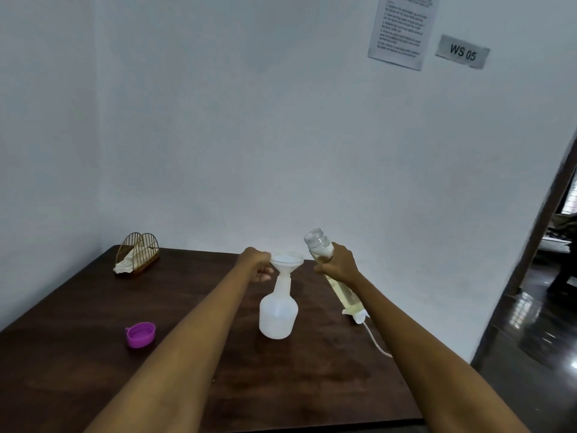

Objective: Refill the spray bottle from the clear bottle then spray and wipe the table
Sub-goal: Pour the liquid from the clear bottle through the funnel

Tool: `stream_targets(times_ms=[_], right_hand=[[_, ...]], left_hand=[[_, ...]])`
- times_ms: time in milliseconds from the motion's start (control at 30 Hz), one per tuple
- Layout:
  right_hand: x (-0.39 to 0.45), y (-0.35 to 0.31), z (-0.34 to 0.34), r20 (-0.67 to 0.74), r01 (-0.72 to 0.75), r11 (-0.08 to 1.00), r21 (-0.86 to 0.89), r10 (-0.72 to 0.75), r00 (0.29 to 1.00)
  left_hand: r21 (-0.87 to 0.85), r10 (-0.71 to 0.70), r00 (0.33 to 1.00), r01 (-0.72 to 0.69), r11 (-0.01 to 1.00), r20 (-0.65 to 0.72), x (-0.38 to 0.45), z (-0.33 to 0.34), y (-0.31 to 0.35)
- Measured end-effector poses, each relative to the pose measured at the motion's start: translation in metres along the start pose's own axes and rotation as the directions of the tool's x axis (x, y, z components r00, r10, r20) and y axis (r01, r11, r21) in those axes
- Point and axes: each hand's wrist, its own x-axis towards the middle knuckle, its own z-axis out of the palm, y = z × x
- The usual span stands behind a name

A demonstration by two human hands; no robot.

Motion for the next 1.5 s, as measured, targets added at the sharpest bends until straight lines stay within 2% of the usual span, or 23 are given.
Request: stream_targets(times_ms=[200,467,600,733,933,1500], right_hand=[[0.001,0.001,0.001,0.040,0.009,1.000,-0.030,-0.007,0.999],[0.005,0.010,0.000,0.016,-0.008,0.997,-0.082,0.009,1.000],[0.006,0.007,-0.001,0.015,0.000,0.994,-0.107,0.002,1.000],[0.008,0.003,-0.001,0.026,0.030,0.991,-0.132,-0.027,0.999],[0.006,-0.004,-0.004,0.119,0.080,0.977,-0.200,-0.056,0.991],[0.014,-0.005,-0.006,0.131,0.093,0.931,-0.354,-0.050,0.990]], left_hand=[[-0.209,-0.008,1.000,0.011,0.978,0.017,0.001,-0.004,0.001],[-0.260,-0.058,0.996,0.073,0.963,0.066,0.002,0.001,0.004],[-0.301,-0.079,0.996,0.089,0.950,0.046,0.002,-0.002,0.005],[-0.316,-0.054,0.999,0.049,0.947,-0.008,0.004,-0.004,0.004],[-0.312,-0.034,0.996,0.005,0.950,-0.087,0.008,-0.001,-0.003],[-0.256,0.015,0.992,-0.046,0.966,-0.123,0.009,0.001,0.001]])
